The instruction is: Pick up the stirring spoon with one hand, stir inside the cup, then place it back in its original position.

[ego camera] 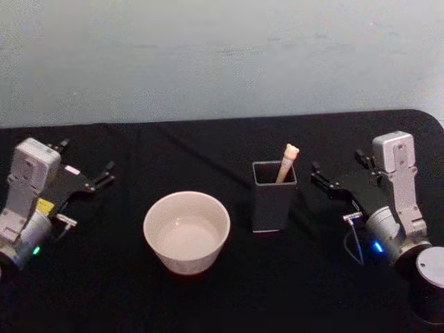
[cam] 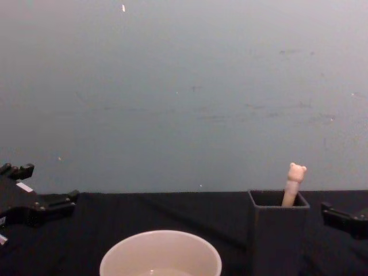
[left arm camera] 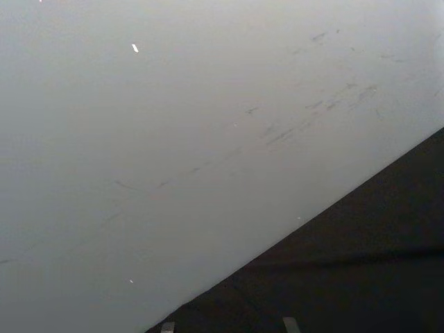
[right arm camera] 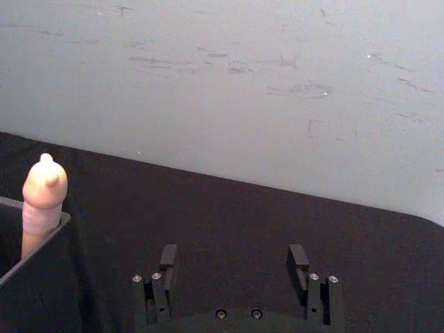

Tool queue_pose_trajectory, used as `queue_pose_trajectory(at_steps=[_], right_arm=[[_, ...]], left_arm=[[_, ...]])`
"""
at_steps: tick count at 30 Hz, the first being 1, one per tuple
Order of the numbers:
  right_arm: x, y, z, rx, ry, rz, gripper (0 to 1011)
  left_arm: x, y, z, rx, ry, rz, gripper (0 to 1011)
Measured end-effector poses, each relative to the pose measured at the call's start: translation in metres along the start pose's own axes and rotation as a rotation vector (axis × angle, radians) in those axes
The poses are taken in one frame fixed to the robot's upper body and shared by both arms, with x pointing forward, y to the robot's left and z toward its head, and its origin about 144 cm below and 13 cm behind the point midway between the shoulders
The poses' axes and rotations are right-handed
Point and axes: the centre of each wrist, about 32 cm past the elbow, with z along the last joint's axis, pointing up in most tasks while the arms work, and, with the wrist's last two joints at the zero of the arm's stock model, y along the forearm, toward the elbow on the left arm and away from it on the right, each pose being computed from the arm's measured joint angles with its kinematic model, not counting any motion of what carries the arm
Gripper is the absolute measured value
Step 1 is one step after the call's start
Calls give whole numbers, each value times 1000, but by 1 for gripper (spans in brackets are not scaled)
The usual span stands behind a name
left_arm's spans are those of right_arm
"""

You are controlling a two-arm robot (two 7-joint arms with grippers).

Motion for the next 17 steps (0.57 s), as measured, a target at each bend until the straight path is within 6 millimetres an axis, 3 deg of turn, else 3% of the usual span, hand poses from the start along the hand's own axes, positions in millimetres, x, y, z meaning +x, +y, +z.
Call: queue_pose_trajectory(at_steps=[17], right_arm=[[0,0,0,0,0,0,1000]], left_arm=[[0,0,0,0,0,0,1001]])
